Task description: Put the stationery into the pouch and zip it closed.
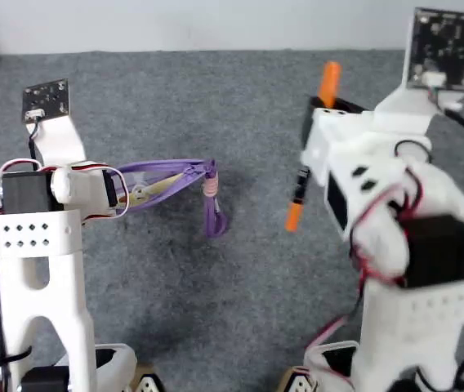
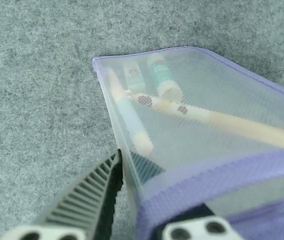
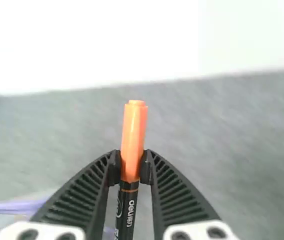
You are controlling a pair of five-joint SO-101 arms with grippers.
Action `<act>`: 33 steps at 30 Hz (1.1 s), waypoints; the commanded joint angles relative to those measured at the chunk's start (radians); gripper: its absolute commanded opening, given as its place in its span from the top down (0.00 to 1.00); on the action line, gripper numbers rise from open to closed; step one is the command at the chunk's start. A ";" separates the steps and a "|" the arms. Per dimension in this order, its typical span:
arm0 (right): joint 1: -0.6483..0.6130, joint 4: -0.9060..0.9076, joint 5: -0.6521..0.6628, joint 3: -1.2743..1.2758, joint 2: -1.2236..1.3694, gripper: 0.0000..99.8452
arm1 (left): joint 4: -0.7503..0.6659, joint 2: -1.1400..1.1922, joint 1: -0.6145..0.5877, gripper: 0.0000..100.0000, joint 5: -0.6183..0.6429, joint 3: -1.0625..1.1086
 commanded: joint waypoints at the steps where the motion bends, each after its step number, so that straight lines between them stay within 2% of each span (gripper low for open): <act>1: -0.094 -0.084 -0.077 0.002 -0.048 0.99 | 0.000 -0.005 0.008 0.99 0.011 -0.025; 5: -0.179 -0.237 -0.121 0.095 -0.070 0.99 | 0.000 -0.005 0.008 0.99 0.011 -0.025; 9: -0.249 -0.421 -0.112 0.247 -0.165 0.99 | 0.000 -0.005 0.008 0.99 0.011 -0.025; 14: -0.329 -0.730 0.000 0.552 -0.326 0.99 | 0.000 -0.005 0.002 0.99 0.011 -0.025; 18: -0.387 -1.001 0.014 0.760 -0.387 0.99 | 0.000 -0.005 0.006 0.99 0.011 -0.025; 23: -0.449 -1.227 0.018 0.895 -0.344 0.99 | -0.005 -0.005 0.006 0.99 0.009 -0.027; 28: -0.467 -1.423 0.077 0.908 -0.205 0.99 | -0.002 -0.005 0.008 0.99 0.009 -0.027; 33: -0.493 -1.503 0.086 0.910 -0.091 0.99 | -0.005 -0.005 0.008 0.99 0.009 -0.027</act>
